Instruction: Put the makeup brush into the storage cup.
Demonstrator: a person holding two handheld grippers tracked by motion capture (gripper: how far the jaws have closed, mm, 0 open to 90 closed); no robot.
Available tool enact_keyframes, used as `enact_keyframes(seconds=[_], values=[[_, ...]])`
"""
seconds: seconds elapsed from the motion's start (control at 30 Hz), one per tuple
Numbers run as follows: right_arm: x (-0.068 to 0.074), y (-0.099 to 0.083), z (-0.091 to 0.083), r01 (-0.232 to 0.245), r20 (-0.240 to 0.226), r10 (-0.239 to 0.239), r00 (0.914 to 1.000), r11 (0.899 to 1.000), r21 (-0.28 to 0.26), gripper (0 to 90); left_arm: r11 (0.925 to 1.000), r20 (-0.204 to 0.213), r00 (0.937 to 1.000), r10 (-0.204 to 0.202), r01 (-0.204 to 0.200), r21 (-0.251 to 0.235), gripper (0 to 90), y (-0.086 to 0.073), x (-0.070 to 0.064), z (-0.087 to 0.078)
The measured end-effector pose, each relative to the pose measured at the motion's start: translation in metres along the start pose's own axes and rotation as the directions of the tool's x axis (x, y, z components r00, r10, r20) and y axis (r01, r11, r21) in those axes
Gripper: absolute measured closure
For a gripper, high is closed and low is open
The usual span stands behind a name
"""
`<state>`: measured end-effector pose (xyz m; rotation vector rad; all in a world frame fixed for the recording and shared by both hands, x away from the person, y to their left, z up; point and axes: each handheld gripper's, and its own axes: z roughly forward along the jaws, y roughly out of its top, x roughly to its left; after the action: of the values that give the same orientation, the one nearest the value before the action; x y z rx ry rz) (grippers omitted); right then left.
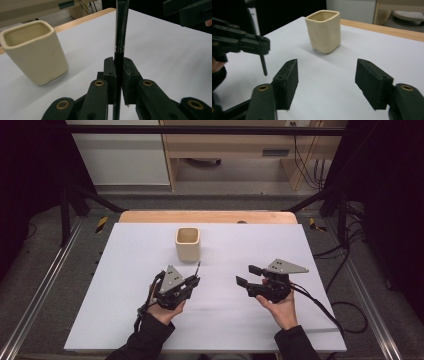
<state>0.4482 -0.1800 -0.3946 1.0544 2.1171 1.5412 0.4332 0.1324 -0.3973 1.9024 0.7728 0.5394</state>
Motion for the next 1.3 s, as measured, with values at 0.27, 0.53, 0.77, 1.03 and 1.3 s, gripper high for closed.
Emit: enact_keyframes(seconds=[0.27, 0.53, 0.77, 1.03, 1.3], values=[[-0.011, -0.007, -0.009, 0.025, 0.091, -0.028, 0.9955, 0.999, 0.031, 18.7, 0.9992, -0.015, 0.9994, -0.032, 0.032, -0.024, 83.0, 0.003, 0.016, -0.01], [-0.018, -0.01, -0.02, 0.024, 0.145, -0.029, 0.989, 0.999, 0.035, 9.5, 0.9972, -0.031, 0.9977, -0.059, 0.058, -0.047, 83.0, 0.008, 0.029, -0.019], [-0.024, -0.013, -0.03, 0.027, 0.188, -0.032, 0.9816, 0.999, 0.026, 5.7, 0.9957, -0.043, 0.9963, -0.074, 0.072, -0.058, 83.0, 0.01, 0.036, -0.022], [-0.031, -0.017, -0.038, 0.017, 0.206, -0.021, 0.9784, 1.0, 0.023, 4.0, 0.9948, -0.048, 0.9959, -0.077, 0.073, -0.07, 83.0, 0.015, 0.042, -0.024], [-0.034, -0.023, -0.041, 0.012, 0.224, -0.023, 0.9743, 0.999, 0.047, 3.5, 0.9944, -0.049, 0.996, -0.075, 0.071, -0.079, 83.0, 0.023, 0.046, -0.023]])
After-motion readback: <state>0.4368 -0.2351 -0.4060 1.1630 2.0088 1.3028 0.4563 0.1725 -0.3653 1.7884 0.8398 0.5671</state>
